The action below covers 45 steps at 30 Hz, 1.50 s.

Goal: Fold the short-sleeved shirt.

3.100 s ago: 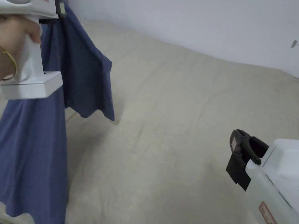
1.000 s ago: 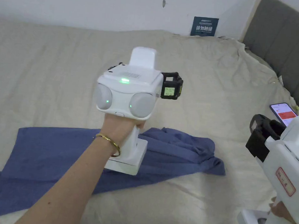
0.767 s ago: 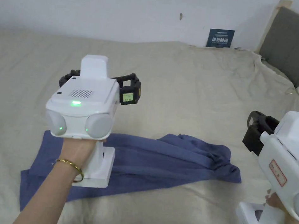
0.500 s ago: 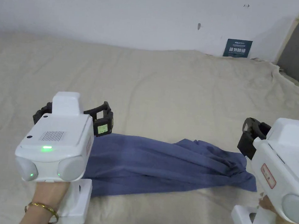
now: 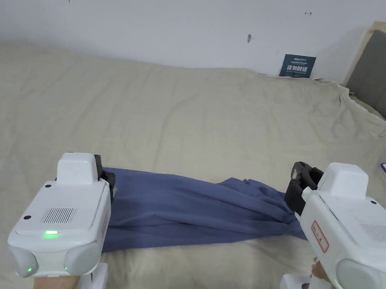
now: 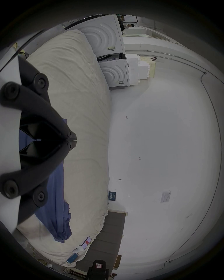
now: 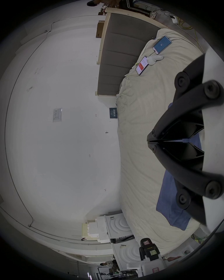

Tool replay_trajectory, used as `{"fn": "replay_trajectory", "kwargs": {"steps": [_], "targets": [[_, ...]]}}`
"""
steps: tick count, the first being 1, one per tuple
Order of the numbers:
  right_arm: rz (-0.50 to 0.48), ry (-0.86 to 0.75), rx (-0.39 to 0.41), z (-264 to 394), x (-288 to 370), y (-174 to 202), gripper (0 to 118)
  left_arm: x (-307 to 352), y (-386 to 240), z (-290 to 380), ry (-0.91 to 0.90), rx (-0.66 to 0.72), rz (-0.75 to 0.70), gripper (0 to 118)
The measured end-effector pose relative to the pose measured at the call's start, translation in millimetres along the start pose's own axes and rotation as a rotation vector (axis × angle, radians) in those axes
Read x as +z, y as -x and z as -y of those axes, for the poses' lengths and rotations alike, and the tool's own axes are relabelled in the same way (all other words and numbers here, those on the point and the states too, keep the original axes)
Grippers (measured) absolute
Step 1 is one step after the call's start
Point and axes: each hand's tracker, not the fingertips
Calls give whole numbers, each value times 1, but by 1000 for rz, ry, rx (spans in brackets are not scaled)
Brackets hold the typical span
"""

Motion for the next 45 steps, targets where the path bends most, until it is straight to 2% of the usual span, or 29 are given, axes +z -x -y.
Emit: {"fn": "replay_trajectory", "kwargs": {"steps": [11, 14, 15, 16, 17, 19, 22, 23, 24, 26, 31, 34, 37, 40, 45], "targets": [[5, 20, -1, -1, 3, -5, 0, 7, -1, -2, -9, 13, 13, 0], [6, 82, -16, -10, -5, -12, 1, 8, 0, -3, -8, 28, 13, 0], [7, 90, -21, -14, -8, -16, 6, 8, 0, -3, -9, 29, 12, 0], [13, 129, -12, -19, -13, -21, 20, 8, 0, -4, -9, 28, 12, 0], [24, 153, -10, -23, -18, -25, 45, 8, 0, -5, -9, 26, 13, 0], [20, 235, -19, -33, -33, -37, 80, 8, 1, -5, -12, 24, 12, 0], [44, 372, -81, -41, -58, -56, 92, 6, 1, -7, -13, 41, 17, 0], [54, 409, -102, -40, -67, -62, 104, 6, 1, -7, -12, 42, 19, 0], [60, 426, -113, -38, -73, -68, 110, 6, 1, -7, -11, 42, 21, 0], [78, 513, -104, -32, -94, -82, 114, 4, -1, -8, -13, 35, 24, 0], [151, 768, -116, 7, -134, -115, 114, -2, -1, -8, -6, 26, 32, 0], [173, 852, -171, 30, -146, -128, 113, -8, -2, -7, 4, 22, 28, 0], [184, 885, -231, 47, -151, -134, 106, -14, -2, -5, 21, 32, 24, 0], [214, 889, -253, 57, -155, -137, 77, -19, -3, -2, 35, 37, 22, 0], [232, 911, -231, 72, -166, -132, 21, -23, -5, 2, 55, 33, 24, 0]]}}
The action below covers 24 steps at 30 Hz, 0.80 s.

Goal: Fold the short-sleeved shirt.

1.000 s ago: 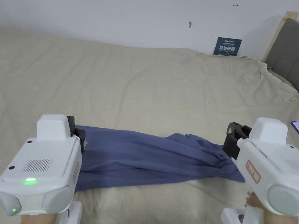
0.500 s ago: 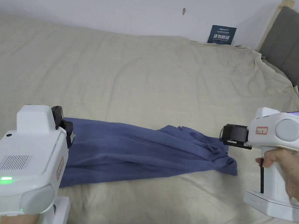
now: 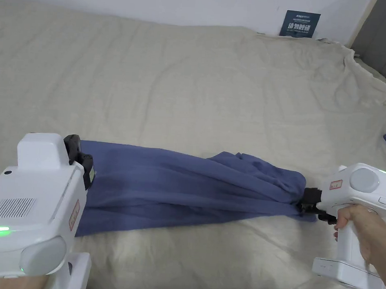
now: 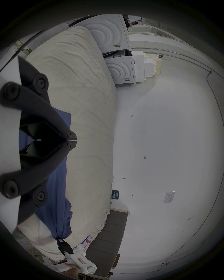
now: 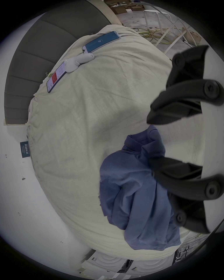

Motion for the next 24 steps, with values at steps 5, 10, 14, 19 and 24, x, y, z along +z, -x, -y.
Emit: {"fn": "replay_trajectory", "kwargs": {"steps": [5, 10, 14, 19, 24], "targets": [[39, 2, -4, 6, -17, 5, 2, -4, 0, 2, 18, 1, -3, 0], [15, -9, -49, 8, -29, -10, 1, -7, 2, 4, 36, -6, -9, 0], [-16, -89, -36, 3, -11, -17, 1, -13, 8, 0, 67, 40, -4, 0], [-66, -165, 1, 1, 30, -12, 1, -31, 19, -10, 147, 136, 34, 49], [-83, -207, 33, 0, 51, -1, 1, -70, 30, -39, 265, 140, 65, 118]]}}
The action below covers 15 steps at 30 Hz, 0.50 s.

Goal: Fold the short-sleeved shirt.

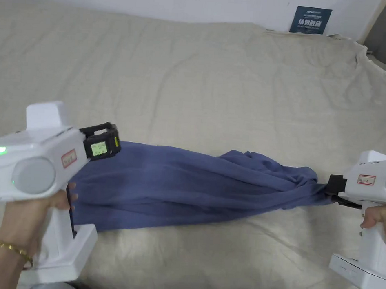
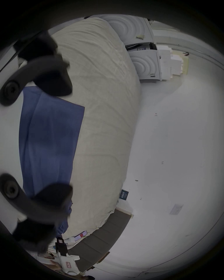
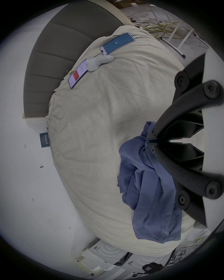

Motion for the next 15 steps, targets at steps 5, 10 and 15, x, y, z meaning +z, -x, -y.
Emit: {"fn": "replay_trajectory", "kwargs": {"steps": [5, 10, 15], "targets": [[-14, -18, 28, -3, 6, 11, 1, -45, 12, -43, 125, -50, -45, 118], [-18, -24, 61, -2, 2, 19, 1, -105, 34, -65, 314, -33, -114, 118], [-25, -4, 37, -2, -3, 20, 1, -163, 46, -63, 477, -107, -200, 118]]}}
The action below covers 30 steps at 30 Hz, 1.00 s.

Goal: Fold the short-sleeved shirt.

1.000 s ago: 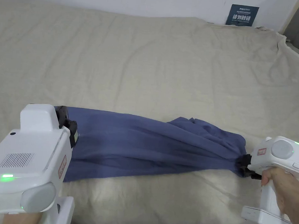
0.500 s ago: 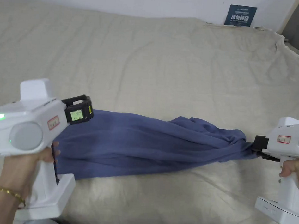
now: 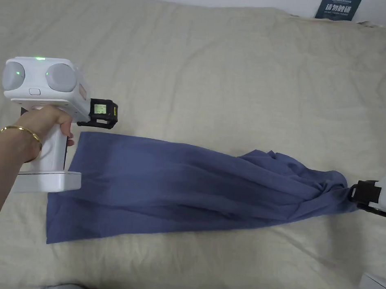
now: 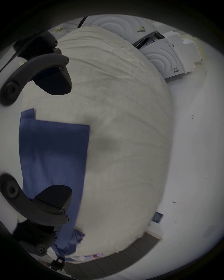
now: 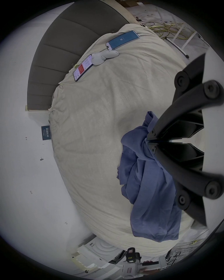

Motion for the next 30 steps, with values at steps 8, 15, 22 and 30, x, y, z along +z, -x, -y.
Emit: {"fn": "replay_trajectory", "kwargs": {"steps": [8, 15, 22, 30], "targets": [[23, 15, 3, 1, -6, -2, 1, -62, 6, -11, 54, 58, -23, 95], [23, 27, 3, -2, -16, 2, 1, -99, 3, -2, 121, -29, -44, 11], [19, 32, -7, -6, -22, 3, 1, -83, 3, 6, 71, -89, -1, 0], [-18, -62, -18, -27, 19, 5, 1, 40, 41, -10, -303, 153, 175, 0]]}}
